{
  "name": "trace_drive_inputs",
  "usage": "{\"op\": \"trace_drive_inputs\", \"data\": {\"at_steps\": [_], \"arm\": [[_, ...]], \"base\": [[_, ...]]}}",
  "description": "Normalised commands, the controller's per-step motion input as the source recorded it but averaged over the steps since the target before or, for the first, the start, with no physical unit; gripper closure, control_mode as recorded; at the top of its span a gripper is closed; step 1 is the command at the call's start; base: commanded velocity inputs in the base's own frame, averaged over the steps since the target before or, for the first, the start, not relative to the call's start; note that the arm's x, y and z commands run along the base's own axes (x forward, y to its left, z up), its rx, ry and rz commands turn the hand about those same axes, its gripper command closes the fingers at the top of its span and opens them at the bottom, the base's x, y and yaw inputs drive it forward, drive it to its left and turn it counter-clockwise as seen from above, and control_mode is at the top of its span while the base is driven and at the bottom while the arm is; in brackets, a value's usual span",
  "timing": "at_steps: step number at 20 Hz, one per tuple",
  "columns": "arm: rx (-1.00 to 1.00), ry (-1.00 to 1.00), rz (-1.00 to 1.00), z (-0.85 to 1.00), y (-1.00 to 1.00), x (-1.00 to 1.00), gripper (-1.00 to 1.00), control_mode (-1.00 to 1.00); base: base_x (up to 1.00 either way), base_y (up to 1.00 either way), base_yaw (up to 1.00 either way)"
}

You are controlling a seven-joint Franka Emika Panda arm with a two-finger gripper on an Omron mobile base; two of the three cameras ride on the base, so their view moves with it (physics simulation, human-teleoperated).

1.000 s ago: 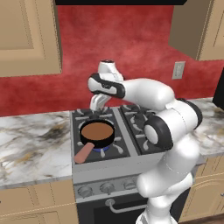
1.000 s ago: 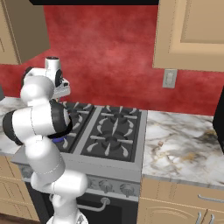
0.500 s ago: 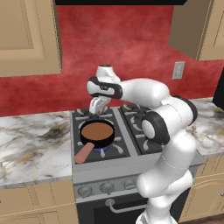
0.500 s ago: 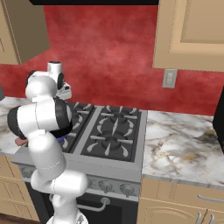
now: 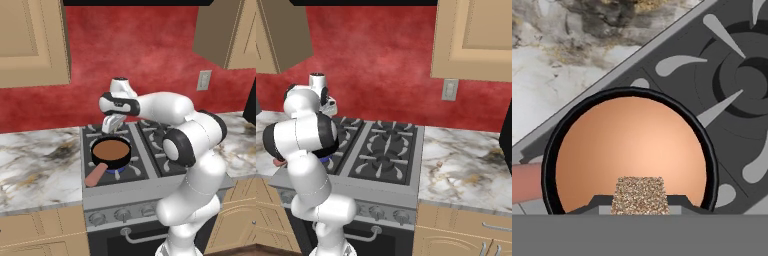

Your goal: Pick up the sugar cube(s) and place them in the saucepan with hot chocolate.

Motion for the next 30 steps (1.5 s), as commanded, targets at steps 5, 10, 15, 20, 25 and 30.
{"op": "trace_drive_inputs", "data": {"at_steps": [5, 10, 15, 20, 25, 30], "arm": [[0.0, 0.0, 0.0, -0.08, 0.02, 0.01, 1.0, -1.0], [0.0, 0.0, 0.0, -0.19, 0.0, 0.04, 1.0, -1.0], [0.0, 0.0, 0.0, -0.24, 0.0, 0.0, 1.0, -1.0], [0.0, 0.0, 0.0, -0.26, 0.01, 0.0, 1.0, -1.0], [0.0, 0.0, 0.0, -0.09, 0.02, 0.0, 1.0, -1.0], [0.0, 0.0, 0.0, 0.0, 0.0, 0.0, -1.0, -1.0]], "base": [[0.0, 0.0, 0.0], [0.0, 0.0, 0.0], [0.0, 0.0, 0.0], [0.0, 0.0, 0.0], [0.0, 0.0, 0.0], [0.0, 0.0, 0.0]]}}
